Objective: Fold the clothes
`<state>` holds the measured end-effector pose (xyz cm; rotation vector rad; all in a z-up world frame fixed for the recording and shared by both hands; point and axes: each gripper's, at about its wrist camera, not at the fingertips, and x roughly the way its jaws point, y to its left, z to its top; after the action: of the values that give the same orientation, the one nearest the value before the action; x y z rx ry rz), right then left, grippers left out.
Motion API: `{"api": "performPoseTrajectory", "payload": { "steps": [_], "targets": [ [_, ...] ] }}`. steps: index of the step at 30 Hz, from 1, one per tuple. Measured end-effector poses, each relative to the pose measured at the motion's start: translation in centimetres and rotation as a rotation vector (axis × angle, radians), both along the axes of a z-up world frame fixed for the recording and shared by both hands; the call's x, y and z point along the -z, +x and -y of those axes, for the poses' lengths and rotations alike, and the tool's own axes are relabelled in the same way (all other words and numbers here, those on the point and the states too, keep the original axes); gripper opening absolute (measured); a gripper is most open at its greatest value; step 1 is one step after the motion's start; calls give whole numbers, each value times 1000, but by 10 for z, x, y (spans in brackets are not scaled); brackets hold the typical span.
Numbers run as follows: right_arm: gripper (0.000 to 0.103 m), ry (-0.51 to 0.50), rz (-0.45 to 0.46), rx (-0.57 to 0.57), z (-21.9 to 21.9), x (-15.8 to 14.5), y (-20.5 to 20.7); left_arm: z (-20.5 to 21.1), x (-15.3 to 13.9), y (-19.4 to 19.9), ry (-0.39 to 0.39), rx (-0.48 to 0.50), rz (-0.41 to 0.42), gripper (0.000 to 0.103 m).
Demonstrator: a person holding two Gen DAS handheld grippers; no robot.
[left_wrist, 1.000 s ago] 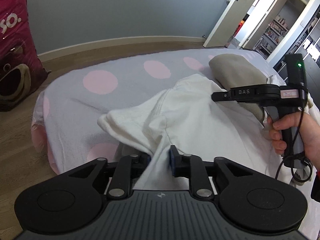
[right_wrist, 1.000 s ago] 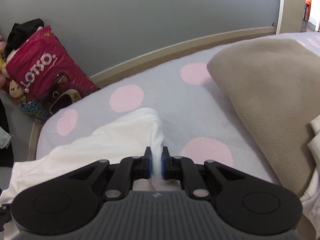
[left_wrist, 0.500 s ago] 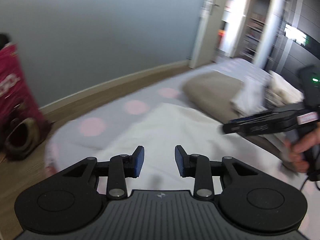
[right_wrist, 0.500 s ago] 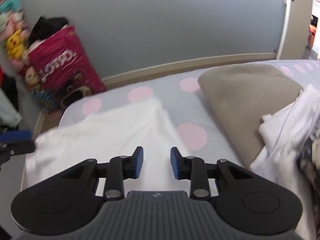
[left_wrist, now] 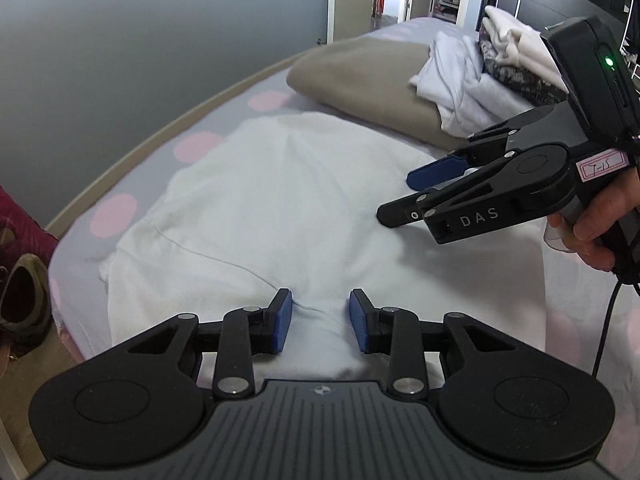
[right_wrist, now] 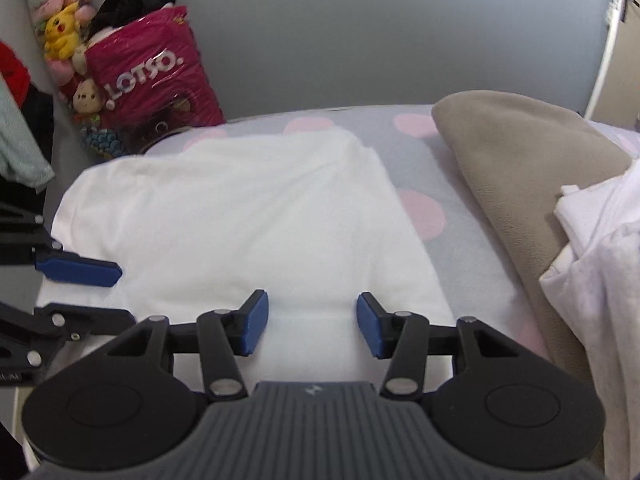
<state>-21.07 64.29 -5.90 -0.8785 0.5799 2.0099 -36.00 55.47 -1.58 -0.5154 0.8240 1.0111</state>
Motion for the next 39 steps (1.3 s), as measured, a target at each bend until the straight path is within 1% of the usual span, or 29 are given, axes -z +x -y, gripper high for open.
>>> {"api": "performPoseTrajectory", "payload": {
  "steps": [3, 7, 9, 11, 13, 14, 16, 18, 20, 24, 27, 29, 31, 32, 34, 37, 39],
  "targets": [
    [53, -19, -42, 20, -2, 6, 7, 0, 3, 1, -3, 8, -4, 30],
    [53, -22, -13, 42, 1, -4, -1, 3, -2, 1, 11, 12, -13, 30],
    [53, -30, -4, 62, 3, -14, -3, 9, -10, 0, 43, 23, -17, 30],
    [53, -11, -27, 65, 13, -26, 1, 23, -22, -3, 88, 33, -8, 30],
    [53, 22, -32, 52, 28, -35, 5, 37, -31, -4, 128, 47, 4, 36],
    [55, 37, -28, 48, 35, -38, 7, 43, -32, -2, 126, 60, 8, 41],
    [59, 55, -19, 43, 46, -38, 12, 52, -28, 3, 99, 98, 11, 42],
    [65, 44, -7, 45, 51, -32, 17, 55, -19, 11, 81, 121, -36, 42],
    [65, 13, 8, 63, 51, -21, 21, 56, -12, 15, 60, 124, -77, 42],
    [66, -26, -33, 80, 49, -5, 30, 48, -5, 7, 2, 94, -71, 42],
    [66, -28, -30, 96, 49, -7, 27, 50, -6, 8, 6, 97, -76, 42],
    [66, -17, -24, 115, 55, -12, 27, 52, -8, 7, 14, 99, -70, 42],
    [66, -9, -42, 140, 63, -20, 31, 54, -12, 3, 17, 87, -41, 42],
    [67, -10, -53, 164, 67, -24, 34, 55, -15, 2, 19, 79, -26, 42],
    [73, -16, -68, 218, 75, -33, 38, 57, -21, -1, 24, 64, -1, 42],
    [78, -7, -93, 292, 90, -50, 45, 67, -33, 6, 79, 63, -19, 42],
    [82, 13, -107, 330, 102, -63, 48, 75, -43, 12, 129, 50, -25, 46]
  ]
}}
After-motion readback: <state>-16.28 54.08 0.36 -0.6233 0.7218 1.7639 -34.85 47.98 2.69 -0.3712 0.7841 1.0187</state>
